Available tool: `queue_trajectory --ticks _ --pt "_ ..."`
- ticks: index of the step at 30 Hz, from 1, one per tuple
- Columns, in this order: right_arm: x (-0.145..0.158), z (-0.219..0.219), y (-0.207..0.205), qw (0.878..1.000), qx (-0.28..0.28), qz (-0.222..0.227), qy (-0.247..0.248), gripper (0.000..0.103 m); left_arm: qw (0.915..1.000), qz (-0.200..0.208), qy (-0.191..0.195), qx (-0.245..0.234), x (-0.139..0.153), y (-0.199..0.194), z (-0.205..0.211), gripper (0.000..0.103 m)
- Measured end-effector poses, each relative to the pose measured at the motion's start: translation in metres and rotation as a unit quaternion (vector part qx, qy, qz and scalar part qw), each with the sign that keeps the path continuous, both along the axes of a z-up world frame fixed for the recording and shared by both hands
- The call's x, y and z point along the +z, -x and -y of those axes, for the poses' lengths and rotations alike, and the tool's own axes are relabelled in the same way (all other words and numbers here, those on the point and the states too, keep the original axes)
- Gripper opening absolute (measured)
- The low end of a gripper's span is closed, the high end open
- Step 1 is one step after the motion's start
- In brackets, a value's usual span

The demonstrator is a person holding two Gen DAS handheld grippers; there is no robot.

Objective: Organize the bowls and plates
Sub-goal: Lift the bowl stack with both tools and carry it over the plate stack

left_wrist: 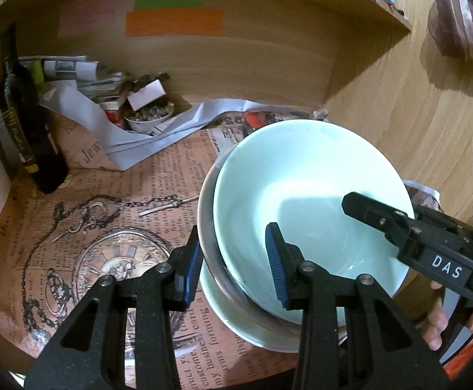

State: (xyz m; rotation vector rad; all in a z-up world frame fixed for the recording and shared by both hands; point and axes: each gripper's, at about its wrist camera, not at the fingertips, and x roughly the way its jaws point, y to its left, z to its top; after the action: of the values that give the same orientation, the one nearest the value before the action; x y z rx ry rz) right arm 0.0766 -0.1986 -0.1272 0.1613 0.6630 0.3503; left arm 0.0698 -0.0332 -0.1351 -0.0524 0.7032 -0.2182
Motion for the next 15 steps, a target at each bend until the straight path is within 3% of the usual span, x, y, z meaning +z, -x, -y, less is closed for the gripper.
queue_trajectory --ticks 15 --pt "-0.016 0.006 -0.010 0.999 -0.009 -0.032 -0.002 0.041 0.9996 -0.028 -0.001 -0.006 -0.013 -0.012 0.007 0.038"
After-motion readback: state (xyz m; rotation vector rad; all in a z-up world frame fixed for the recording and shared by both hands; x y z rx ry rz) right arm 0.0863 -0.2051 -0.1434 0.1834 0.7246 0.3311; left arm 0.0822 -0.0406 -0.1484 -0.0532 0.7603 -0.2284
